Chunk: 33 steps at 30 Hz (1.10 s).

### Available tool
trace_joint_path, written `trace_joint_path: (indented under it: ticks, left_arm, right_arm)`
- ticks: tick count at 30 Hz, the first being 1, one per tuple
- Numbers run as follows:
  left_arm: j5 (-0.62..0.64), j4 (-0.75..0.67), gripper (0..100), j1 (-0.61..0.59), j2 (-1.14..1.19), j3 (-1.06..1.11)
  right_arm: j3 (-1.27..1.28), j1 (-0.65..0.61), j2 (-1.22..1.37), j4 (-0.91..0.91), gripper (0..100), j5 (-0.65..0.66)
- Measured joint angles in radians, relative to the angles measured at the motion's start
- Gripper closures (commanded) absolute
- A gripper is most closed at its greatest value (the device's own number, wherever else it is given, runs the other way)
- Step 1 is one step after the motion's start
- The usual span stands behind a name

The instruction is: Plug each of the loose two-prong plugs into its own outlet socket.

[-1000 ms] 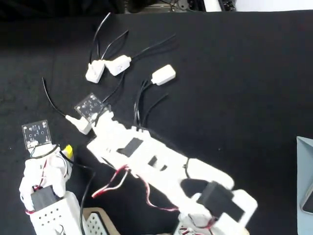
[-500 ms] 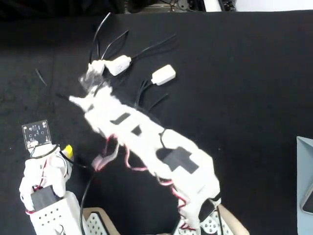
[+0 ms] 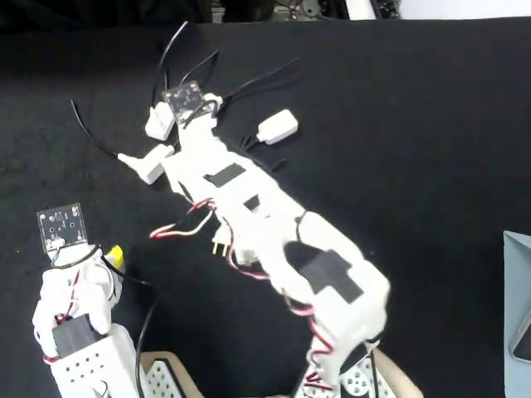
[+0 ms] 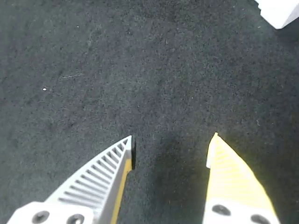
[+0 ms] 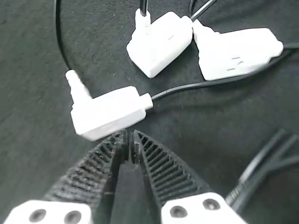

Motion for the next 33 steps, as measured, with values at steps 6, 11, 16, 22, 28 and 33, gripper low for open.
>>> trace_joint_path:
  ticks: [6, 11, 16, 22, 28, 33]
  left_arm:
    - [0.000, 0.000, 74, 0.000, 0.000, 0.000]
    - [0.000, 0.000, 74, 0.000, 0.000, 0.000]
    - [0.000, 0.000, 74, 0.000, 0.000, 0.000]
    - [0.000, 0.000, 74, 0.000, 0.000, 0.000]
    - [0.000, 0.000, 74, 0.000, 0.000, 0.000]
    - [0.000, 0.000, 74, 0.000, 0.000, 0.000]
  right_arm:
    - [0.143, 0.000, -0.279, 0.121, 98.0, 0.000]
    - [0.249, 0.000, -0.483, 0.216, 98.0, 0.000]
    - [0.316, 0.000, -0.623, 0.310, 97.9, 0.000]
    - [0.381, 0.002, -0.740, 0.400, 97.9, 0.000]
    - [0.439, 0.002, -0.850, 0.509, 97.9, 0.000]
    - [0.477, 0.068, -0.939, 0.592, 97.9, 0.038]
